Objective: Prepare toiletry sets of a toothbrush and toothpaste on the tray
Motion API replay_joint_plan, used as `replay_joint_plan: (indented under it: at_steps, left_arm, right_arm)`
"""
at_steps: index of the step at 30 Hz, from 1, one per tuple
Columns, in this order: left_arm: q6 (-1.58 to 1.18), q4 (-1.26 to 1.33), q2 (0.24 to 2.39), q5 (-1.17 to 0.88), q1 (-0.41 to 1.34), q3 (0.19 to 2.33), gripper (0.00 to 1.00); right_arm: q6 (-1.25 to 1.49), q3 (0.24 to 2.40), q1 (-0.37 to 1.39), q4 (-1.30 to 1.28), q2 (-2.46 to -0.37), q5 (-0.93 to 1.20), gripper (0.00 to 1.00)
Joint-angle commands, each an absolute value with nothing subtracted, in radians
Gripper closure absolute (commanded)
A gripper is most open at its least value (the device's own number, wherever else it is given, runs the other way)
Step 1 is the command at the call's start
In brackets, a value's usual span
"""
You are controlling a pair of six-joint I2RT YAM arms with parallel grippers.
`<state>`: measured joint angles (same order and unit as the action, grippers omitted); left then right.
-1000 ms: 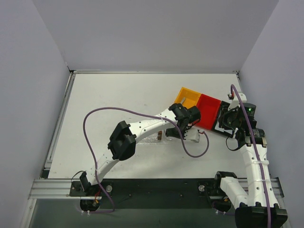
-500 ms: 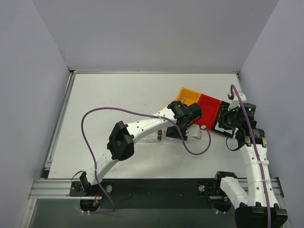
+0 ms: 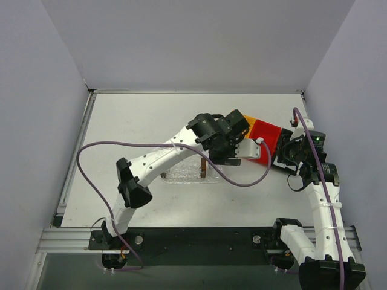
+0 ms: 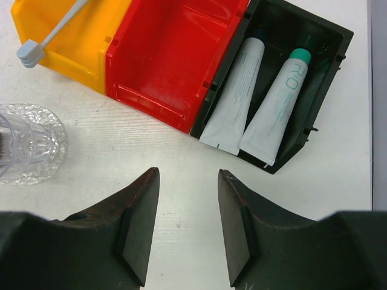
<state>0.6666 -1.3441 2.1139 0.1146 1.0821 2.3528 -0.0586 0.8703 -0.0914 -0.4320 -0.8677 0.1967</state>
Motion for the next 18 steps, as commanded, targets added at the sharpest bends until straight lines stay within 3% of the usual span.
replay_joint_plan:
  at_steps: [1,18]
  left_arm:
    - [0.594,-1.412,1.968,0.049,1.031,2.309,0.26]
    - [0.408,-0.845,1.617,-0.035,0.824,1.809,0.26]
  right_arm:
    - [-0.075,0.885,-0.100,-0.434,-0.896,0.172,0.59]
    - [-0.193,0.954,-0.100,-0.480,-1.041,0.161,0.58]
